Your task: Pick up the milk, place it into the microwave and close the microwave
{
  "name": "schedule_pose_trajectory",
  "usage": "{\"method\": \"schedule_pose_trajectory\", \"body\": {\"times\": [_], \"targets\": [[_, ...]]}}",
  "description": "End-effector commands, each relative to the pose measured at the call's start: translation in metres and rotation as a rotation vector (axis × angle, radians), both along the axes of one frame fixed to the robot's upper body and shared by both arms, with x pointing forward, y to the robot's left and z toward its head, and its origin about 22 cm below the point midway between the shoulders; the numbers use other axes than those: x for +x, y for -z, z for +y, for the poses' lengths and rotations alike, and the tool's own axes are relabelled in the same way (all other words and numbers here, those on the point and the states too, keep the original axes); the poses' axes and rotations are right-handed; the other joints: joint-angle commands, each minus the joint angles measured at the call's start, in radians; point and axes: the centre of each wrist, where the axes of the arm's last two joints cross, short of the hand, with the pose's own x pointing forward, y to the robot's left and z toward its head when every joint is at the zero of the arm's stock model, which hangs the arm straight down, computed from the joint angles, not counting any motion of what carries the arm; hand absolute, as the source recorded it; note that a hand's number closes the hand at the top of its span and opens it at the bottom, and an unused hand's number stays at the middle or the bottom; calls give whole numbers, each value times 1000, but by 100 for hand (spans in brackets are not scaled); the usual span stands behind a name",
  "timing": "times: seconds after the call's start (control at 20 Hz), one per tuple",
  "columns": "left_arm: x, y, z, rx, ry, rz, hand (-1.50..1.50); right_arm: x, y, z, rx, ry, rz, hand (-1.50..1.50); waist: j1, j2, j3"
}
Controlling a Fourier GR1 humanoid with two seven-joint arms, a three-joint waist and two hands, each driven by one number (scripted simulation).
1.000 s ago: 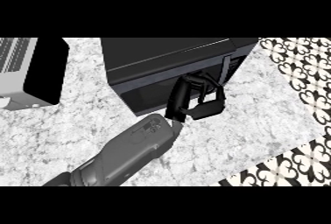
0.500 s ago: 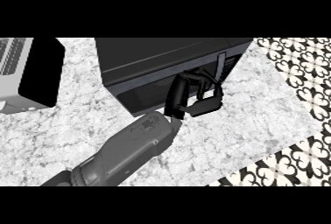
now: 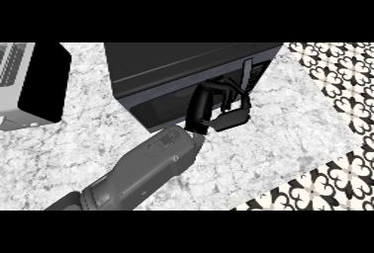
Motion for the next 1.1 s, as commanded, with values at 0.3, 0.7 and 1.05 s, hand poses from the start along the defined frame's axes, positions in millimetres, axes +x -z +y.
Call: {"method": "schedule_pose_trajectory", "body": {"times": [0.3, 0.7, 1.05], "targets": [[16, -5, 2, 0, -25, -10, 150, 4, -12, -5, -1, -7, -8, -150, -15, 10, 1], [16, 0, 4, -7, -23, -22, 150, 7, -21, -5, 1, -72, -17, -150, -11, 14, 1], [18, -1, 3, -20, -35, -15, 150, 8, -25, -5, -20, -137, 10, -150, -22, 15, 3]]}}
